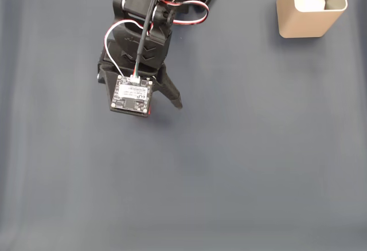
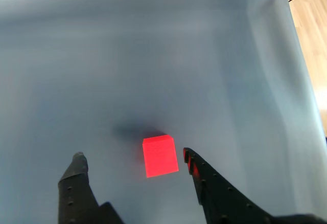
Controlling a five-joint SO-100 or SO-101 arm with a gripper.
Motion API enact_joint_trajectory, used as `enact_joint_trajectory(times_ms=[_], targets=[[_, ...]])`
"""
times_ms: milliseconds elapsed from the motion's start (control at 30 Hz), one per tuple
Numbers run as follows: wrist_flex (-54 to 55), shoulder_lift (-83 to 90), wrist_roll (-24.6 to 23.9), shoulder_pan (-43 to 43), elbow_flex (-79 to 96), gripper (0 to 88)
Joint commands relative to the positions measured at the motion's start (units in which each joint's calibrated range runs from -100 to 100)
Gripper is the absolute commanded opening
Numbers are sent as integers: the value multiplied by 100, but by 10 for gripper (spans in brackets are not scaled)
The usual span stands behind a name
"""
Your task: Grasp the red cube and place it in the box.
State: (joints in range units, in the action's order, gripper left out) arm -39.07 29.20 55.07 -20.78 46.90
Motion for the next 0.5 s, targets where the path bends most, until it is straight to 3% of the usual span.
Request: enact_joint_trajectory(times_ms=[0, 467], targets=[[333, 27, 0, 30, 95, 448], [645, -216, -29, -62, 223, 449]])
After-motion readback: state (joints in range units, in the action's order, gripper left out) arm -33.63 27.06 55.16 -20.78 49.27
